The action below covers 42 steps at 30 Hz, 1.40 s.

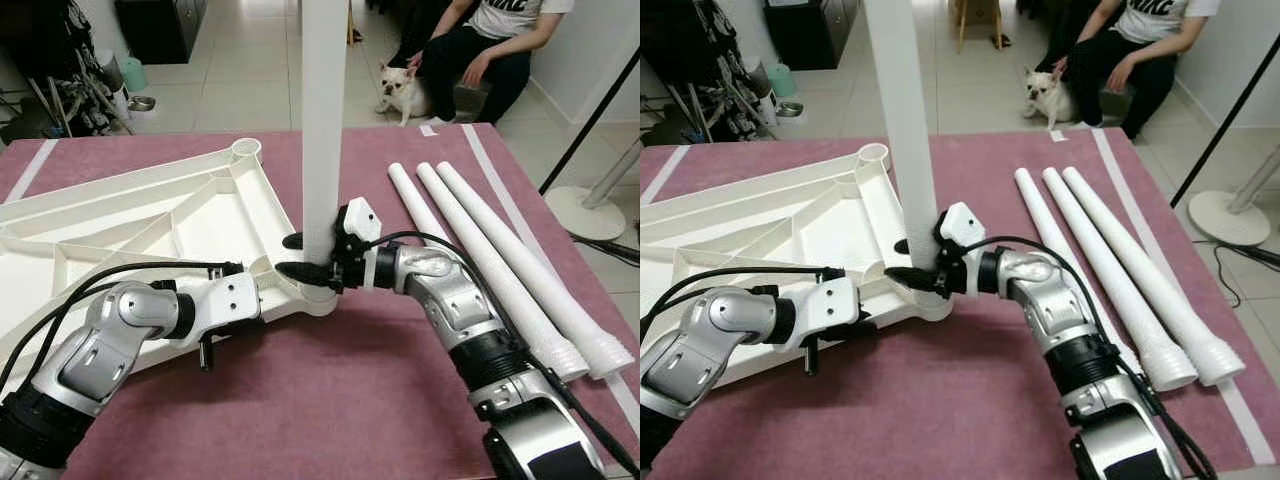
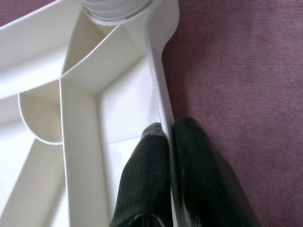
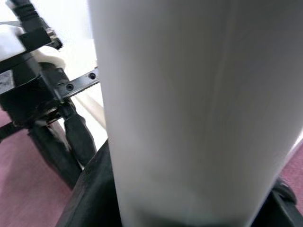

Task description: Building children table

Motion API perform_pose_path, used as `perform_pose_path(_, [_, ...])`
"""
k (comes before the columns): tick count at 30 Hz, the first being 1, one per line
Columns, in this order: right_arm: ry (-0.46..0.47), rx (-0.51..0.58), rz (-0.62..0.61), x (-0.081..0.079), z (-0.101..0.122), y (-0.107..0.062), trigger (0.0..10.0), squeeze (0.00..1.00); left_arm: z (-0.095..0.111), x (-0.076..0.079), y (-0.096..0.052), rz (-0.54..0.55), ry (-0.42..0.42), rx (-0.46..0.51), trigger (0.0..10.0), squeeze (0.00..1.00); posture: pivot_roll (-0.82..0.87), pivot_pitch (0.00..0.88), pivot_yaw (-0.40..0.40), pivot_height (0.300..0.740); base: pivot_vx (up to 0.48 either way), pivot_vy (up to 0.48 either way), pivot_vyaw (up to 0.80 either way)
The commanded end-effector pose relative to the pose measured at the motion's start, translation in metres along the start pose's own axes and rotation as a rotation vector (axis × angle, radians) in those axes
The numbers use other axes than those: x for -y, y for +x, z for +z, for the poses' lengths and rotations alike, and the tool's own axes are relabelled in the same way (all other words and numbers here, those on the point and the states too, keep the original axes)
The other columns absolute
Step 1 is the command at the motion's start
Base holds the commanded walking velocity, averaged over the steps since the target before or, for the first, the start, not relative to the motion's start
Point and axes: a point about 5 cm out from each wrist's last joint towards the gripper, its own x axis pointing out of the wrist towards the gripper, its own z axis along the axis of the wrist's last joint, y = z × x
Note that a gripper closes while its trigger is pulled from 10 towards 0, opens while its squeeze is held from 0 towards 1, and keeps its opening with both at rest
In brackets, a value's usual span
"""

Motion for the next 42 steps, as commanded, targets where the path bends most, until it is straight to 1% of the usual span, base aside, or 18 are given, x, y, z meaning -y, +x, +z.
perform_pose_path(1, [-0.009,-0.026,-0.016,-0.006,-0.003,0.017,0.0,0.00,0.033,-0.016,-0.003,0.118,0.107,0.109,10.0,0.00,0.11,0.000,0.053,0.740,0.000,0.000,0.00])
perform_pose_path(3, [-0.006,-0.071,-0.155,0.000,-0.010,0.026,0.0,0.00,0.040,-0.023,0.005,0.159,0.095,0.119,10.0,0.00,0.11,0.000,0.054,0.740,0.000,0.000,0.00])
perform_pose_path(4, [-0.006,-0.071,-0.155,0.000,-0.010,0.026,0.0,0.00,0.040,-0.023,0.005,0.159,0.095,0.119,10.0,0.00,0.11,0.000,0.054,0.740,0.000,0.000,0.00])
perform_pose_path(5, [0.031,-0.120,-0.317,0.008,-0.015,0.032,0.0,0.00,0.048,-0.032,0.012,0.204,0.086,0.130,10.0,0.00,0.11,0.000,0.056,0.740,0.000,0.000,0.00])
perform_pose_path(6, [0.031,-0.120,-0.317,0.008,-0.015,0.032,0.0,0.00,0.048,-0.032,0.012,0.204,0.086,0.130,10.0,0.00,0.11,0.000,0.056,0.740,0.000,0.000,0.00])
perform_pose_path(8, [0.057,-0.206,-0.593,0.019,-0.025,0.038,0.0,0.00,0.062,-0.047,0.024,0.277,0.070,0.141,10.0,0.00,0.10,0.000,0.058,0.740,0.000,0.000,0.00])
perform_pose_path(13, [0.053,-0.246,-0.693,0.021,-0.029,0.039,0.0,0.00,0.068,-0.054,0.029,0.310,0.067,0.141,10.0,0.00,0.10,0.000,0.059,0.740,0.000,0.000,0.00])
perform_pose_path(18, [0.068,-0.197,-0.736,0.009,-0.023,0.058,0.1,0.00,0.081,-0.063,0.039,0.324,0.066,0.155,10.0,0.00,0.09,0.006,0.071,0.740,0.000,0.000,0.00])
perform_pose_path(19, [0.056,-0.181,-0.725,0.007,-0.020,0.061,10.0,0.00,0.081,-0.062,0.039,0.317,0.069,0.154,10.0,0.00,0.09,0.006,0.071,0.740,0.000,0.000,0.00])
perform_pose_path(22, [0.065,-0.131,-0.691,0.005,-0.016,0.062,10.0,0.00,0.079,-0.060,0.038,0.305,0.071,0.153,10.0,0.00,0.09,0.007,0.072,0.740,0.000,0.000,0.00])
perform_pose_path(23, [0.083,-0.096,-0.665,0.005,-0.014,0.060,10.0,1.00,0.078,-0.058,0.036,0.299,0.069,0.156,10.0,0.00,0.09,0.005,0.070,0.740,0.000,0.000,0.00])
perform_pose_path(27, [0.089,-0.018,-0.589,0.003,-0.007,0.060,10.0,1.00,0.076,-0.054,0.035,0.293,0.066,0.153,10.0,0.00,0.10,0.003,0.068,0.740,0.000,0.000,0.00])
perform_pose_path(28, [0.083,0.026,-0.524,0.002,-0.001,0.057,10.0,0.00,0.074,-0.051,0.033,0.279,0.068,0.154,10.0,0.00,0.10,0.001,0.067,0.740,0.000,0.000,0.00])
perform_pose_path(31, [0.083,0.026,-0.524,0.002,-0.001,0.057,10.0,0.00,0.074,-0.051,0.033,0.279,0.068,0.154,10.0,0.00,0.10,0.001,0.067,0.740,0.000,0.000,0.00])
perform_pose_path(32, [0.067,0.056,-0.432,0.000,0.004,0.053,10.0,0.00,0.071,-0.047,0.030,0.258,0.074,0.155,10.0,0.00,0.10,0.001,0.067,0.740,0.000,0.000,0.00])
perform_pose_path(34, [0.067,0.056,-0.432,0.000,0.004,0.053,10.0,0.00,0.071,-0.047,0.030,0.258,0.074,0.155,10.0,0.00,0.10,0.001,0.067,0.740,0.000,0.000,0.00])
perform_pose_path(37, [-0.011,0.040,-0.067,-0.009,0.008,0.021,10.0,0.00,0.052,-0.019,0.007,0.116,0.145,0.139,10.0,0.00,0.10,0.000,0.062,0.740,0.000,0.000,0.00])
perform_pose_path(42, [-0.028,-0.017,0.102,-0.014,0.002,0.003,10.0,0.00,0.042,-0.011,-0.007,0.070,0.160,0.126,10.0,0.00,0.11,0.000,0.055,0.740,0.000,0.000,0.00])
